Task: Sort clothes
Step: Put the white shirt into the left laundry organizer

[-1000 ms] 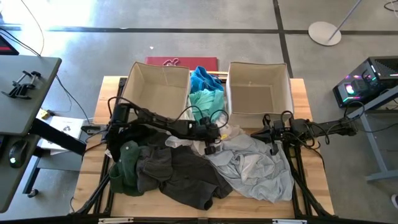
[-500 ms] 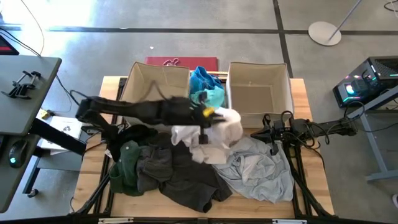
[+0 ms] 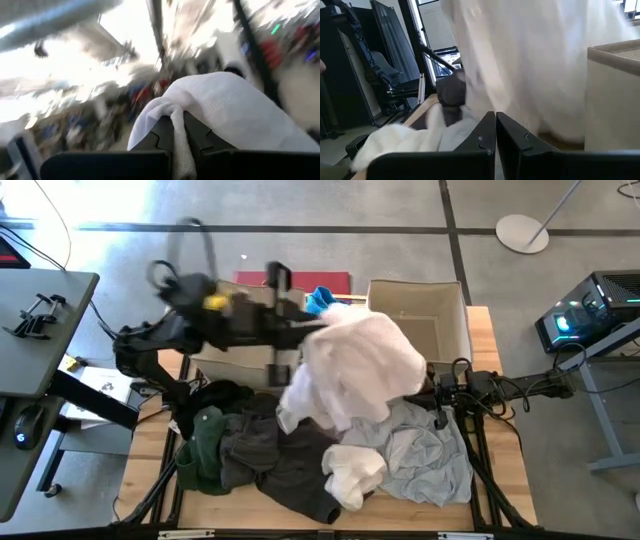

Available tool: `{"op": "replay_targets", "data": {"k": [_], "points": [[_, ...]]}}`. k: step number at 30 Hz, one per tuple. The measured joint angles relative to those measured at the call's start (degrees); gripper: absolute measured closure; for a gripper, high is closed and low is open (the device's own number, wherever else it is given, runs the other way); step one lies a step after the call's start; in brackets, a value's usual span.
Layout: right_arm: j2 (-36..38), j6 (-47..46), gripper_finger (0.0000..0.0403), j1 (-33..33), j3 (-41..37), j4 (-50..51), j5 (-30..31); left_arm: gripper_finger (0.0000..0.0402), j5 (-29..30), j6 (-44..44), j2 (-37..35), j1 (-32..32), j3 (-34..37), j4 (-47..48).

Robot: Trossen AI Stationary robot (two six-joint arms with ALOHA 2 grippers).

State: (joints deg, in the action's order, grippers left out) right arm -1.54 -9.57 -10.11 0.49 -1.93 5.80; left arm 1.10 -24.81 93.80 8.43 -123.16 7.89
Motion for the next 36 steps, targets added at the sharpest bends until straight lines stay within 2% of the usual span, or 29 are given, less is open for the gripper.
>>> {"op": "replay_targets", "data": {"k": [6,11,14,18,23,26,28,32,36], "points": [[0.0,0.0,0.0402,0.0,0.0,0.0,0.0,0.0402,-12.5,7.8,0.0,2.6,-4.2,-11.6],[0.0,0.0,0.0402,0.0,0.0,0.0,0.0,0.0401,-12.9,17.5,-0.1,4.1,-4.5,-20.7],[0.0,0.0,0.0402,0.0,0.0,0.0,0.0,0.0401,-12.8,19.6,0.0,4.5,-4.4,-18.4],[0.0,0.0,0.0402,0.0,0.0,0.0,0.0,0.0401,-11.8,20.1,0.0,4.5,-4.3,-8.7],[0.0,0.0,0.0402,0.0,0.0,0.0,0.0,0.0401,-4.4,18.0,0.0,4.4,-0.3,2.9],[0.0,0.0,0.0402,0.0,0.0,0.0,0.0,0.0401,-0.6,19.6,1.1,3.4,5.6,1.2],[0.0,0.0,0.0402,0.0,0.0,0.0,0.0,0.0401,-1.1,23.8,2.7,2.7,8.6,-1.2],[-0.1,0.0,0.0402,0.0,0.0,0.0,0.0,0.0401,-7.5,28.0,6.5,1.5,10.2,-4.8],[-0.3,0.0,0.0402,0.0,0.0,0.0,0.0,0.0401,-8.3,28.0,7.8,1.2,10.1,2.1]]}}
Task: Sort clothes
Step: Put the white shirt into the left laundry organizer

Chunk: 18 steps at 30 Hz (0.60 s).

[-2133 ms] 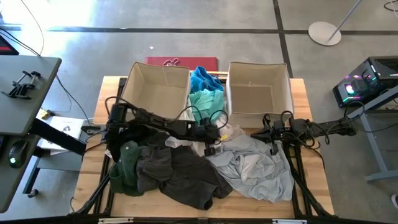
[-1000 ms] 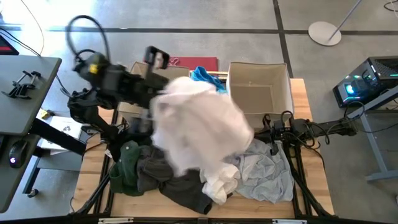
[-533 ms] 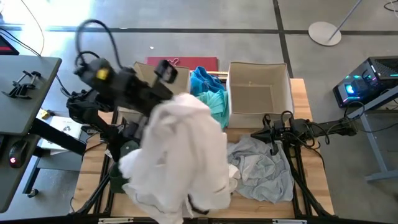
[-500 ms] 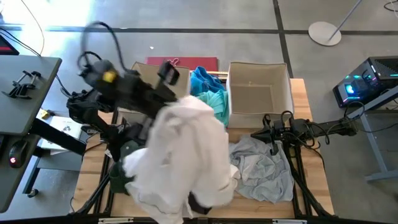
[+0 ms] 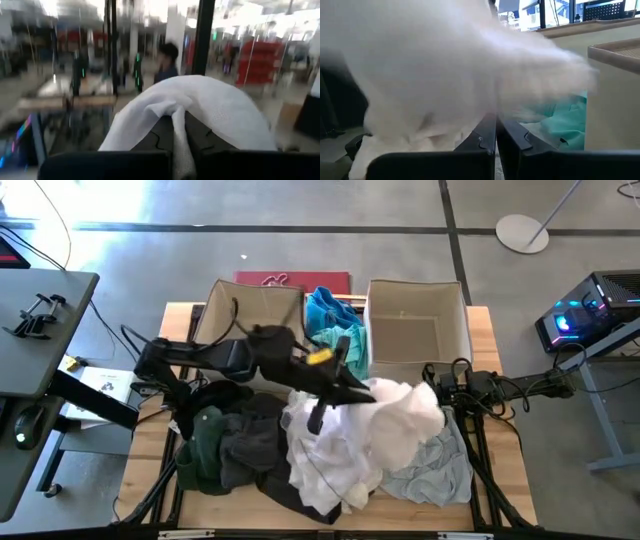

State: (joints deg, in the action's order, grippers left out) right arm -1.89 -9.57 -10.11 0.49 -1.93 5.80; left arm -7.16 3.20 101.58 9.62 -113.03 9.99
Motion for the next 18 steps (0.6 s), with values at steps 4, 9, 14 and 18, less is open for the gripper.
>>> {"op": "replay_targets", "data": {"k": [4,9,14,18], "points": [[0.0,0.0,0.0402,0.0,0.0,0.0,0.0,0.0401,4.5,1.0,0.0,-0.3,1.6,13.8],[0.0,0.0,0.0402,0.0,0.0,0.0,0.0,0.0401,6.4,10.3,-0.4,1.4,11.6,23.7],[0.0,0.0,0.0402,0.0,0.0,0.0,0.0,0.0401,6.1,20.6,-1.4,4.4,25.7,26.2],[0.0,0.0,0.0402,0.0,0.0,0.0,0.0,0.0401,-1.0,26.3,-1.4,5.8,34.1,27.9]]}}
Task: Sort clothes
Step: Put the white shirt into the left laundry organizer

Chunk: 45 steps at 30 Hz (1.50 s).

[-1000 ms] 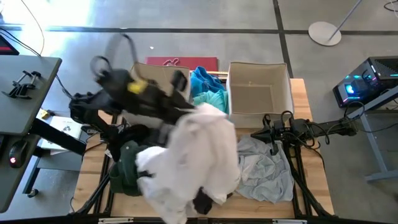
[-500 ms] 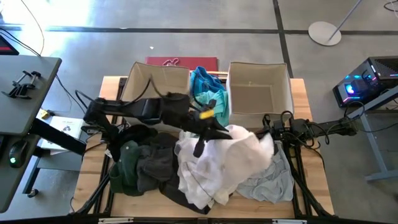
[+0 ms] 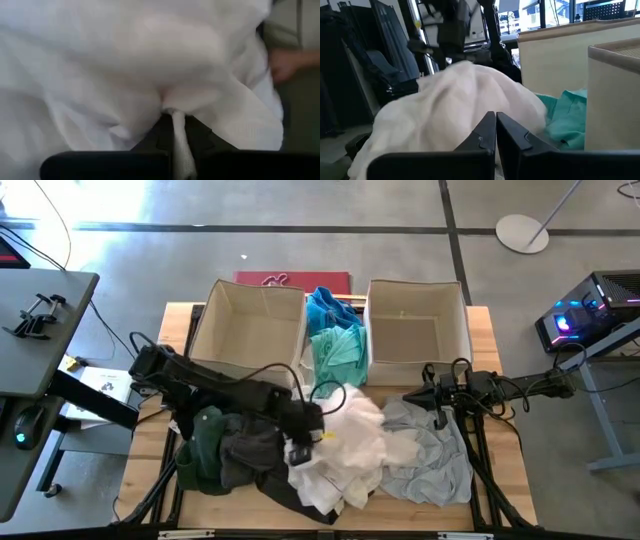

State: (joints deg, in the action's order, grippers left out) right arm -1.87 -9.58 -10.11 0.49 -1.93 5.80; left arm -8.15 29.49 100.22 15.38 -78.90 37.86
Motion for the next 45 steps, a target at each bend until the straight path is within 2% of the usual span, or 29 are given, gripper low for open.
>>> {"op": "replay_targets", "data": {"k": [3,6,14,17,19,21,23,26,28,32,37,39,42,45], "points": [[0.0,0.0,0.0402,0.0,0.0,0.0,0.0,0.0389,-5.6,2.6,0.0,0.7,2.6,0.0],[0.0,0.0,0.0402,0.0,0.0,0.0,0.0,0.0357,-11.1,3.8,0.0,0.9,2.1,-0.2],[0.0,0.0,0.0402,0.0,0.0,0.0,0.0,0.0228,-23.1,5.0,-0.1,-0.1,-8.5,-0.4],[0.0,0.0,0.0402,0.0,0.0,0.0,0.0,0.0191,-27.7,4.9,-0.1,-0.7,-13.9,-0.5],[0.0,0.0,0.0402,0.0,0.0,0.0,0.0,0.0179,-26.7,0.2,-0.1,-1.2,-17.5,-0.7],[0.0,0.0,0.0402,0.0,0.0,0.0,0.0,0.0175,-22.3,-8.9,-0.1,-1.9,-20.6,-2.4],[0.0,0.0,0.0402,0.0,0.0,0.0,0.0,0.0174,-13.5,-18.3,-0.2,-2.5,-22.9,-4.1],[0.0,0.0,0.0402,0.0,0.0,0.0,0.0,0.0176,1.1,-23.0,-0.2,-4.5,-23.7,-6.4],[0.0,0.0,0.0402,0.0,0.0,0.0,0.0,0.0176,4.2,-22.4,0.4,-7.0,-23.2,-5.8],[0.0,0.0,0.0402,0.0,0.0,0.0,0.0,0.0176,1.9,-19.0,2.8,-11.0,-18.8,-5.3],[-0.1,0.0,0.0402,0.0,0.0,0.0,0.0,0.0174,-11.6,-20.0,8.3,-10.1,-12.4,-7.3],[0.0,0.0,0.0402,0.0,0.0,0.0,0.0,0.0167,-14.9,-21.3,11.3,-8.8,-10.9,-8.4],[0.0,0.0,0.0402,0.0,0.0,0.0,0.0,0.0149,-15.4,-24.2,15.7,-6.7,-10.5,-8.7],[0.0,0.0,0.0402,0.0,0.0,0.0,0.0,0.0128,-13.0,-28.2,20.2,-5.5,-10.6,-10.1]]}}
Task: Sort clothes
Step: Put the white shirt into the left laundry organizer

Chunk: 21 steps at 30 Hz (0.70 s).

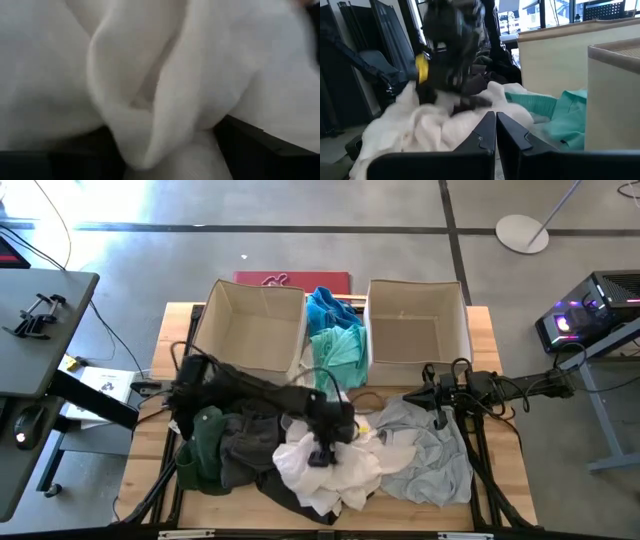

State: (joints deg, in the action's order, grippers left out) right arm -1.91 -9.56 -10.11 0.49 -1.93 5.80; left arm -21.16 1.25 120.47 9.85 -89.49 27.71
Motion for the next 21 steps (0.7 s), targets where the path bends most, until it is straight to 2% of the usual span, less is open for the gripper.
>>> {"op": "replay_targets", "data": {"k": [6,10,13,15,21], "points": [[0.0,0.0,0.0402,0.0,0.0,0.0,0.0,0.01,4.0,-4.9,5.6,-0.2,-0.3,-0.5],[0.0,0.0,0.0402,0.0,0.0,0.0,0.0,0.0117,7.2,-9.2,6.9,-0.2,-0.3,0.1],[0.0,0.0,0.0402,0.0,0.0,0.0,0.0,0.016,12.8,-13.3,7.0,0.6,-0.2,-1.2],[0.0,0.0,0.0402,0.0,0.0,0.0,0.0,0.0204,15.4,-16.0,6.8,0.9,-0.1,-2.8],[0.0,0.0,0.0402,0.0,0.0,0.0,0.0,0.0371,17.1,-19.2,6.5,1.0,0.0,-5.1]]}}
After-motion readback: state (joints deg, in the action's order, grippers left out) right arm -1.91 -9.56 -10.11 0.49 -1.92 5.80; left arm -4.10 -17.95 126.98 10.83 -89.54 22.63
